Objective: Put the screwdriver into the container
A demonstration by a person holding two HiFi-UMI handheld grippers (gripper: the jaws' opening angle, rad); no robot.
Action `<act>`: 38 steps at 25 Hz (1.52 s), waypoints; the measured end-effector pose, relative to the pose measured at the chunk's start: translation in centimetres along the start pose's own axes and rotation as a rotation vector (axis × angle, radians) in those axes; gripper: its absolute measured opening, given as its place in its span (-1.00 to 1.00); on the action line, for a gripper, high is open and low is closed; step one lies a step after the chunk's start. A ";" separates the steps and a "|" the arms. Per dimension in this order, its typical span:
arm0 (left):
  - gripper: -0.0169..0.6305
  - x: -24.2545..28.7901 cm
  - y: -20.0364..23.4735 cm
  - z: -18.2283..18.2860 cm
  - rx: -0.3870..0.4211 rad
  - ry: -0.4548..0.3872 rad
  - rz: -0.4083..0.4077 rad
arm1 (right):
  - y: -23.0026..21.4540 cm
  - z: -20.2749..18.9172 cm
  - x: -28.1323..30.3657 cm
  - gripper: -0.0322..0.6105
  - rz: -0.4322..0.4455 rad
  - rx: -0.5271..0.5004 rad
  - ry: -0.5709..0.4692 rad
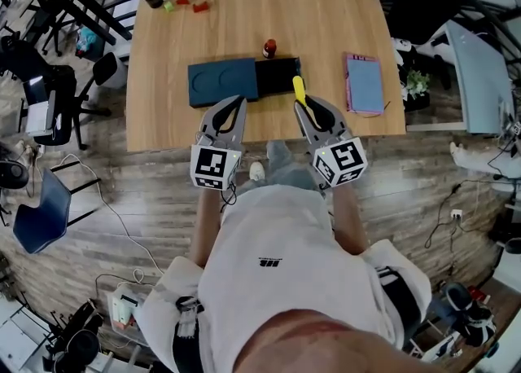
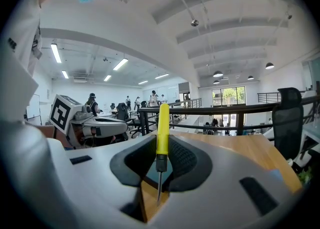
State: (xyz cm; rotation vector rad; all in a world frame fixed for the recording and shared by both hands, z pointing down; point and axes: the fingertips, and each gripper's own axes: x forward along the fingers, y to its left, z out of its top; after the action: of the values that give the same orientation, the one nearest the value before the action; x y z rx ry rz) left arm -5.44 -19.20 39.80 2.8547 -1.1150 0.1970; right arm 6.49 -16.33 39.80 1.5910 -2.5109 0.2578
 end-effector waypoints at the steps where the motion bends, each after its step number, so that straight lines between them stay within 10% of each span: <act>1: -0.91 0.5 0.1 -0.3 -0.001 0.005 0.002 | -0.4 -0.2 0.3 -0.69 0.002 0.001 0.005; 38: -0.91 13.7 4.8 -12.6 -0.148 0.244 0.047 | -10.7 -12.3 14.4 -0.69 0.139 0.115 0.297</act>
State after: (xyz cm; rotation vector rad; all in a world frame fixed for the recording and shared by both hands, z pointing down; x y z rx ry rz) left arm 0.10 -30.50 54.31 2.5922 -1.0977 0.4327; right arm 10.59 -30.64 55.59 1.3033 -2.4111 0.6179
